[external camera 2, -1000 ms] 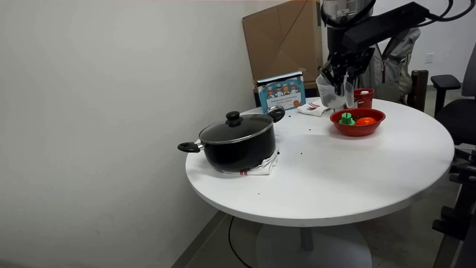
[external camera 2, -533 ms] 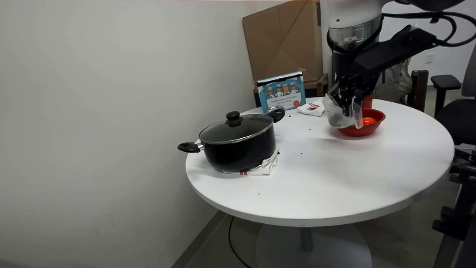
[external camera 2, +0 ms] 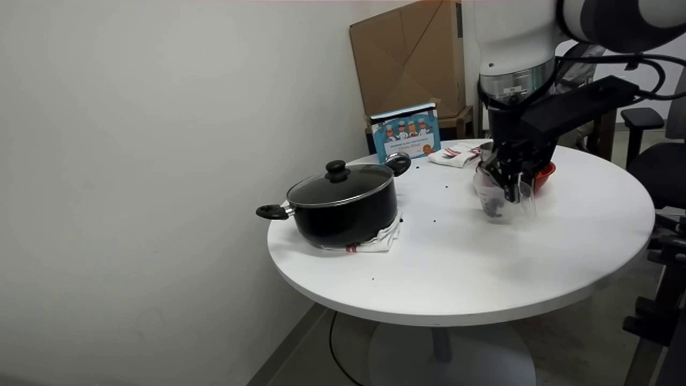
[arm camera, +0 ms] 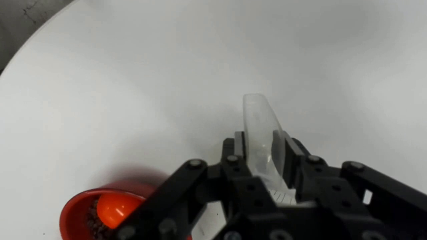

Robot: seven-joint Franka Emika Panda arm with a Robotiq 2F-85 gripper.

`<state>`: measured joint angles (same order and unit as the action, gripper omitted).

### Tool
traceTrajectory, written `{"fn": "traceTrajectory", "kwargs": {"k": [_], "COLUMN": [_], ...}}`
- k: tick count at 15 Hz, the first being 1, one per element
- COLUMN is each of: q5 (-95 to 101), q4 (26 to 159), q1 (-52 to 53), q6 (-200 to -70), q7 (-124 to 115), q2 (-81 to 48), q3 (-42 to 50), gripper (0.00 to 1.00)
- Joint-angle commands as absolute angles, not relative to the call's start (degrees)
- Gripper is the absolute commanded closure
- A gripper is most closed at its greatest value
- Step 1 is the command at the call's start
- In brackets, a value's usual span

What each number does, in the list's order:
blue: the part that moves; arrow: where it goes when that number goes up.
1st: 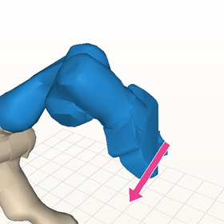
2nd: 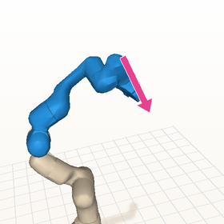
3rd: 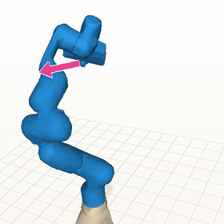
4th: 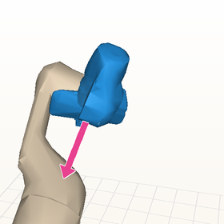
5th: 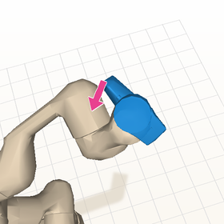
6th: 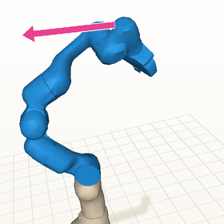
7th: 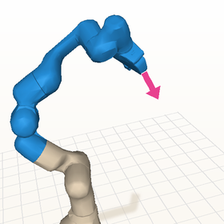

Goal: Pour some of the contents in the clear jar into the red bowl

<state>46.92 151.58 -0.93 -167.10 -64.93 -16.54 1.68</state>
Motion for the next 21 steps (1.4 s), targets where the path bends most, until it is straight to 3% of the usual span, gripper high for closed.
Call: {"fn": "traceTrajectory", "kwargs": {"k": [1, 2, 3, 5, 7, 10, 13, 19, 20, 21], "q5": [42.0, 40.7, 39.0, 34.9, 31.0, 14.5, 4.9, 14.0, 12.4, 13.1], "q4": [152.3, 152.4, 152.6, 153.4, 154.5, 156.7, 157.4, 153.4, 153.7, 153.2], "q1": [-4.7, -5.5, -7.2, -10.6, -14.3, -10.8, -8.4, -7.8, -7.1, -7.6], "q6": [-169.4, -168.9, -169.0, -168.4, -168.0, -166.7, -158.5, -135.0, -140.7, -137.9], "q7": [-59.0, -58.2, -55.7, -51.7, -47.8, -34.0, -22.1, -14.4, -17.9, -16.5], "q2": [-18.4, -18.6, -18.9, -18.5, -17.4, -12.8, -4.6, 12.5, 7.0, 9.6], "q3": [-1.7, -2.7, -4.3, -7.9, -11.7, -9.5, -6.7, 1.3, 0.7, 1.1], "gripper": [0.89, 0.79, 0.48, 0.41, 0.26, 0.04, 0.00, 0.00, 0.00, 0.00]}}
